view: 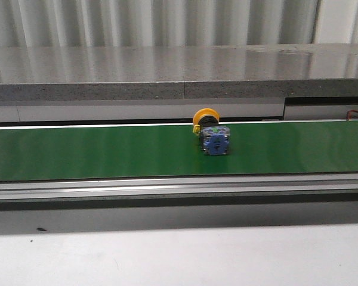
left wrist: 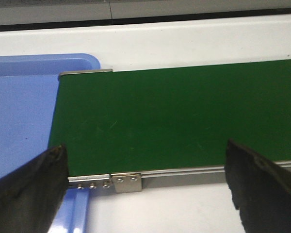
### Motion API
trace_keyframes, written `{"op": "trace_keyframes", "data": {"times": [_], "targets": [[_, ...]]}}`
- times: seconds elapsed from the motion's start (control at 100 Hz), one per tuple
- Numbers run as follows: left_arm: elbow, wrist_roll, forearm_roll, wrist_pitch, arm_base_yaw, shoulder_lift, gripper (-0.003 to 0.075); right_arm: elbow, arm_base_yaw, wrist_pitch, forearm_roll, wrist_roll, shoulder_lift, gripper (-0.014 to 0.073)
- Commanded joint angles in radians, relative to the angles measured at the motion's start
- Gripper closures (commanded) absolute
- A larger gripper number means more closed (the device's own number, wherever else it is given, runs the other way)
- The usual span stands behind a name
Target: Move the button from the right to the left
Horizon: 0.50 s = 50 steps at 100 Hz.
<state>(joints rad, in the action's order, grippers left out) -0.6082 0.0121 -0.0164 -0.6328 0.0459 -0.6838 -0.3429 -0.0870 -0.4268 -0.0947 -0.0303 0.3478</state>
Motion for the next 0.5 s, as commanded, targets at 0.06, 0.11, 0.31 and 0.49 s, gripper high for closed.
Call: {"op": "trace_keyframes", "data": {"times": [0.06, 0.11, 0.31, 0.49], "targets": [[-0.114, -0.006, -0.112, 0.014, 0.004, -0.065, 0.0104, -0.025, 0.001, 0.079, 0.003, -0.007, 0.005, 0.0662], [-0.143, -0.006, -0.14, -0.018, 0.004, -0.099, 0.0104, -0.025, 0.001, 0.079, 0.003, -0.007, 0.005, 0.0662], [-0.297, -0.006, -0.246, -0.166, 0.029, -0.274, 0.0104, -0.025, 0.001, 0.08, 0.003, -0.007, 0.005, 0.0662], [-0.421, -0.012, -0.312, -0.243, 0.099, -0.453, 0.0104, -0.025, 0.001, 0.08, 0.003, -0.007, 0.005, 0.0662]]}}
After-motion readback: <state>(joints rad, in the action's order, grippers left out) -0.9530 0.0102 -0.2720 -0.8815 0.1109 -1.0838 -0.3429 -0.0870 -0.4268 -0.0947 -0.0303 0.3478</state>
